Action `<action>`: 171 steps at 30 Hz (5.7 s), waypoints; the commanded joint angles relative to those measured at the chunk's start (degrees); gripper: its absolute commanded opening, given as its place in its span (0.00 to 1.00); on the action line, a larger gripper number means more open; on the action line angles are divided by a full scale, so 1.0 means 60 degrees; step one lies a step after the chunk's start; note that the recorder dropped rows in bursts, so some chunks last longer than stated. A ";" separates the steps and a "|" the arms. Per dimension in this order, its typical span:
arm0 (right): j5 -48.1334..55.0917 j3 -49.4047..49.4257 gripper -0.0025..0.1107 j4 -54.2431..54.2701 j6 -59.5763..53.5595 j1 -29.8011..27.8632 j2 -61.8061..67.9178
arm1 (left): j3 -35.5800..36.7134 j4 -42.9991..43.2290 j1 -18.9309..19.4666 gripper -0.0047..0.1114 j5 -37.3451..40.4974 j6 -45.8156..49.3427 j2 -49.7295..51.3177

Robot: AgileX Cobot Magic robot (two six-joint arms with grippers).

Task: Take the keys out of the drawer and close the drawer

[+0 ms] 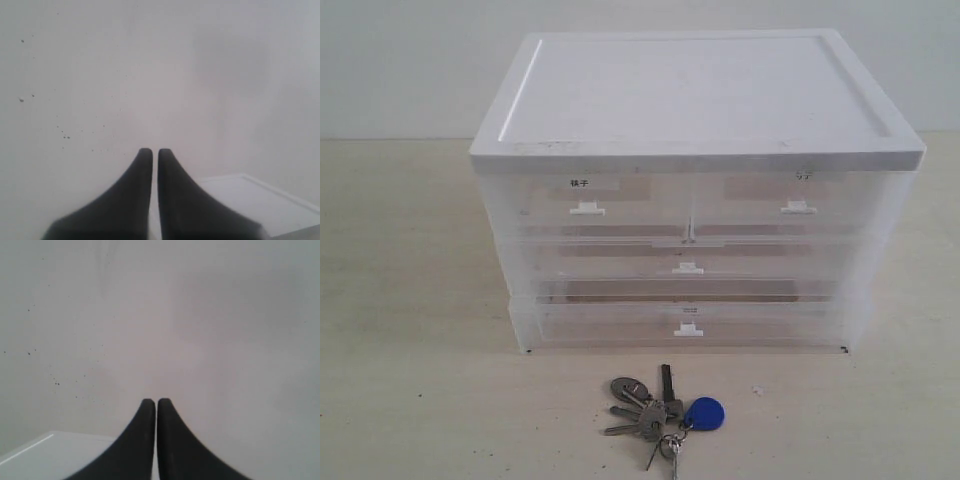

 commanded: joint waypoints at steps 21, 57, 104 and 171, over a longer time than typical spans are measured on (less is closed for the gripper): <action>-0.0258 0.3729 0.02 -0.0017 0.0923 -0.0016 -0.1766 | 0.2581 -0.0105 0.0012 0.08 -0.0530 -0.0275 -0.1490; -0.0368 0.3969 0.02 -0.0017 0.1071 -0.0016 -0.1766 | 0.3296 -0.0309 -0.0006 0.08 -0.0639 -0.0409 -0.1490; -0.0758 0.3969 0.02 -0.0017 0.1055 -0.0016 -0.1766 | 0.4288 -1.6621 0.3141 0.08 0.3499 1.8518 -0.2226; 0.4697 0.3969 0.02 1.2333 -1.4727 0.0005 -0.1766 | 0.4288 -1.6621 0.3141 0.08 0.3499 1.8518 -0.2226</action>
